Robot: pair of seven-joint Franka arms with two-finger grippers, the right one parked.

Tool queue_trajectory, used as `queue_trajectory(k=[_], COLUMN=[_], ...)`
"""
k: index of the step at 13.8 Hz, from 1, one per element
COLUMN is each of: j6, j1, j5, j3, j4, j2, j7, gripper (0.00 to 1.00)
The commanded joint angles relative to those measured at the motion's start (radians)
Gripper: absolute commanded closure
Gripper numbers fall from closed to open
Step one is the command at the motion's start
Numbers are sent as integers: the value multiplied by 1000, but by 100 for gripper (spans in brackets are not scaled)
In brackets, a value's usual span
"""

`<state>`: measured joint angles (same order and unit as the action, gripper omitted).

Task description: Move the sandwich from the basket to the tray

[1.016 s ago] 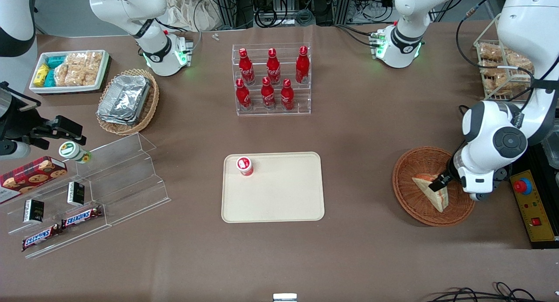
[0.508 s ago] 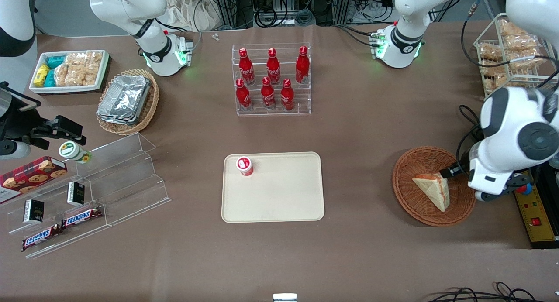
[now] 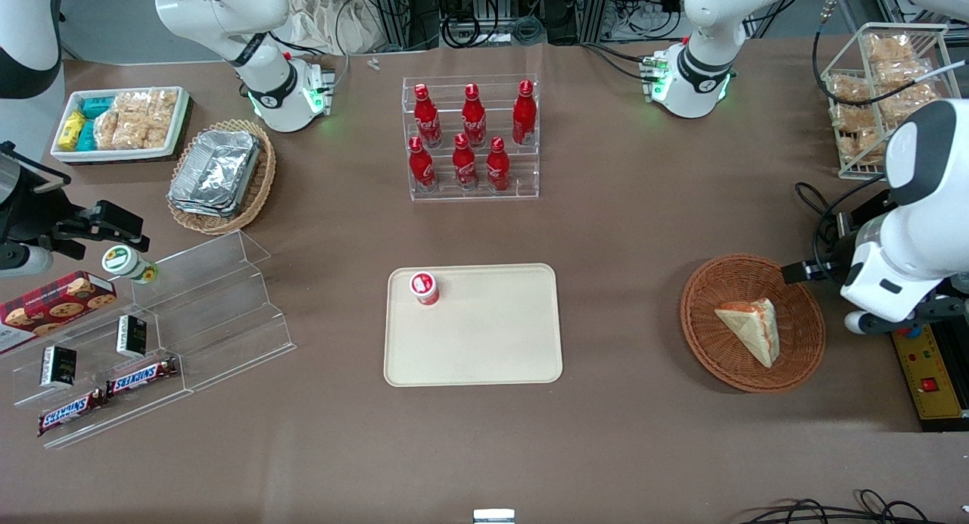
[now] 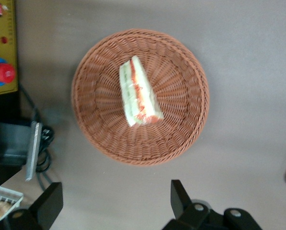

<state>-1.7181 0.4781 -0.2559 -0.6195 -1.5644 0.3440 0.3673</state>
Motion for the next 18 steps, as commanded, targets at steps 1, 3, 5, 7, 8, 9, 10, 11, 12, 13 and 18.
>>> queue_trajectory(k=[1,3,5,7,8,9,10,11,12,13,18], j6=[-215,-325,-353,-391,-429,-469,-498,-511,-515,-521,-612], j1=[23,27,25,25,23,25,25,25,27,27,17], j5=[12,-6,-8,-8,-8,-8,-8,-8,-8,-8,-8], j3=[17,26,72,96,101,104,106,107,107,109,127], j4=[-136,-173,-181,-206,-233,-264,-282,-296,-301,-307,-344], j2=[19,68,107,133,135,135,136,138,144,150,194], j7=[140,266,321,347,369,389,406,412,412,413,476], gripper=[0,0,0,0,0,0,0,0,0,0,2])
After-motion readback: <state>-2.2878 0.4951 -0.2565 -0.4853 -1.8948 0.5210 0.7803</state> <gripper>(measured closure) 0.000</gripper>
